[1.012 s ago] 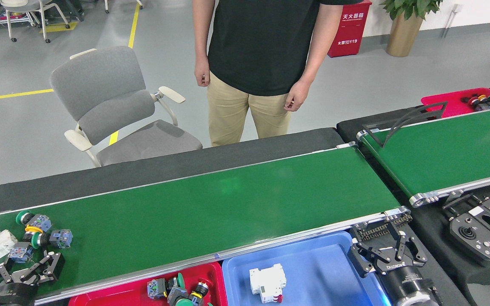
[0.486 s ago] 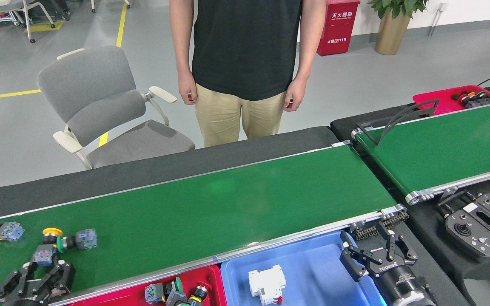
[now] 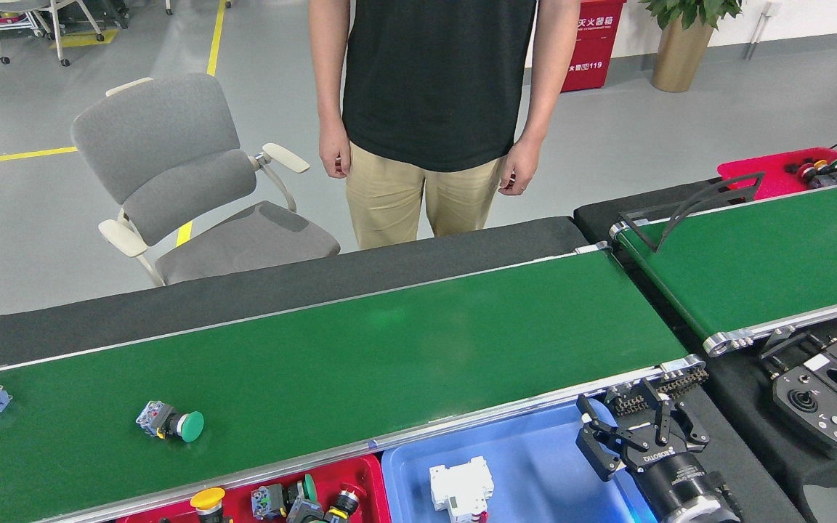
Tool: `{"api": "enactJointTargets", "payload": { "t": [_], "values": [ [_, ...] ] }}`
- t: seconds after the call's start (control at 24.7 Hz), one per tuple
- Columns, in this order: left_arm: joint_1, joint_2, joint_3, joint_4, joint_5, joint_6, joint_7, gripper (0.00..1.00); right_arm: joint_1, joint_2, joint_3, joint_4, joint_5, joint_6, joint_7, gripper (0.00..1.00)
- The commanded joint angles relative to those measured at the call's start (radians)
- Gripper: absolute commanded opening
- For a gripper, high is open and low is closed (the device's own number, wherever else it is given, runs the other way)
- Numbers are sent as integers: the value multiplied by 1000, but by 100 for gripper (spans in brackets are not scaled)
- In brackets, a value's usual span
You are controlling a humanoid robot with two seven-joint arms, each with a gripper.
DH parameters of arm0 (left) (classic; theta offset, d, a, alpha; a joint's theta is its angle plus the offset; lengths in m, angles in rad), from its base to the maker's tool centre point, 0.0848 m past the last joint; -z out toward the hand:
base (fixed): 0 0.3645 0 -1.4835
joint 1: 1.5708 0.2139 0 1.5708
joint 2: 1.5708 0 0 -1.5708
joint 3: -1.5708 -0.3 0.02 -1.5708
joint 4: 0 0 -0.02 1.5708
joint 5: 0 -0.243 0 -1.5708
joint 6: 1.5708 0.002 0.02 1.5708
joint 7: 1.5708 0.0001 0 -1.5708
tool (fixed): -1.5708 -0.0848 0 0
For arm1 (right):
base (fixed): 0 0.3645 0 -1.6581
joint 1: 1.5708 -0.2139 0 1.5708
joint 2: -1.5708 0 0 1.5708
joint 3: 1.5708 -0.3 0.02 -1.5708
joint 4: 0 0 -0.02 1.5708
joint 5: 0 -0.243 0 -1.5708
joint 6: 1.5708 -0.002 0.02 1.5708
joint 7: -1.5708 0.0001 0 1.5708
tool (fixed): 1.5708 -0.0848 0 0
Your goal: Pick switch part from conveyor to tray
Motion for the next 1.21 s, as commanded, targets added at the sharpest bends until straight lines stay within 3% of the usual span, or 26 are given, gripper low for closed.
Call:
{"api": "enactJointTargets", "payload": {
  "t": [0.0,0.24,0.61,0.93,1.17],
  "values": [
    [2,-2,36,-14,2,36,5,100,-10,-3,-2,-14,-2,2,-3,100],
    [15,-21,134,-14,0,438,7,100,-18,5,-2,-14,-2,8,-3,100],
    [16,1,166,-15,2,465,2,100,-9,28,20,-16,-2,8,-1,100],
    [-142,33,120,5,-7,562,-111,100,-13,31,75,-28,-1,2,-1,100],
    [-206,82,117,103,-7,593,-119,100,-21,31,75,-28,-1,1,-1,100]
  ]
}}
